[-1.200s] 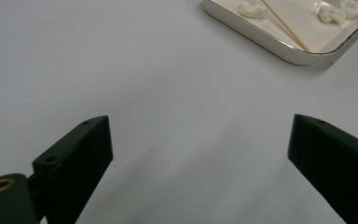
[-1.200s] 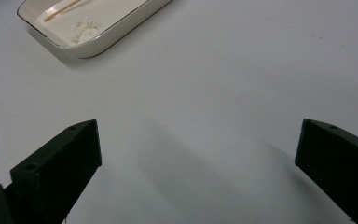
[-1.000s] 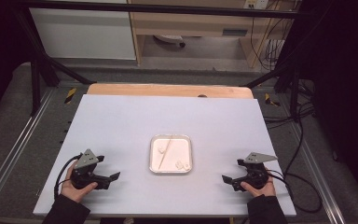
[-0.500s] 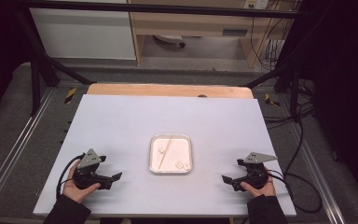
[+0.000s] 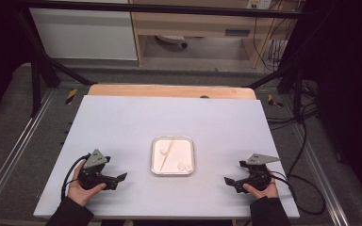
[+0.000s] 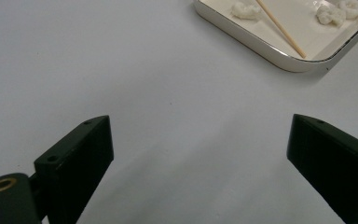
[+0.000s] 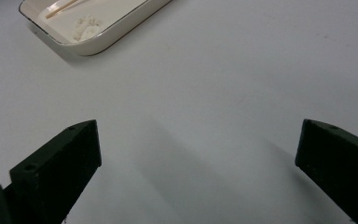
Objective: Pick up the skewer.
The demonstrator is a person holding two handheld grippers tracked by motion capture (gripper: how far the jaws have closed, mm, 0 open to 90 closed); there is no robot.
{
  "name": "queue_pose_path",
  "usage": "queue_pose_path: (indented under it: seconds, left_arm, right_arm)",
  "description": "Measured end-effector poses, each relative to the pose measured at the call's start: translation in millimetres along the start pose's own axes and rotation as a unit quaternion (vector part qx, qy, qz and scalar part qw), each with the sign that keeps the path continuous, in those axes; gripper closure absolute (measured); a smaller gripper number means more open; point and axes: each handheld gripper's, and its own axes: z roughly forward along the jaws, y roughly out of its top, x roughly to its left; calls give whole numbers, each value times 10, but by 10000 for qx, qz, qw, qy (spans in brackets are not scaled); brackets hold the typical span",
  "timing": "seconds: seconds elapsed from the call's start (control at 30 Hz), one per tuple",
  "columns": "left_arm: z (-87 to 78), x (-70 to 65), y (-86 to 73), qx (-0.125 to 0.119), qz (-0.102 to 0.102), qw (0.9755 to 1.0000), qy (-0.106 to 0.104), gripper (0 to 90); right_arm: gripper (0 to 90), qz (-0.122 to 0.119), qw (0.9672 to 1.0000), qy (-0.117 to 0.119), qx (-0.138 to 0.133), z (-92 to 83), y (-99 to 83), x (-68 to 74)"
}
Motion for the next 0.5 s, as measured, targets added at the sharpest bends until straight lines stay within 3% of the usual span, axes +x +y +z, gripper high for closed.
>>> queue_pose_path:
  seconds: [0.5]
  left_arm:
    - [65,-228,249,16,188,9998,97,69]
  right_arm:
    - [8,12,10000,-5,-3,1,0,7]
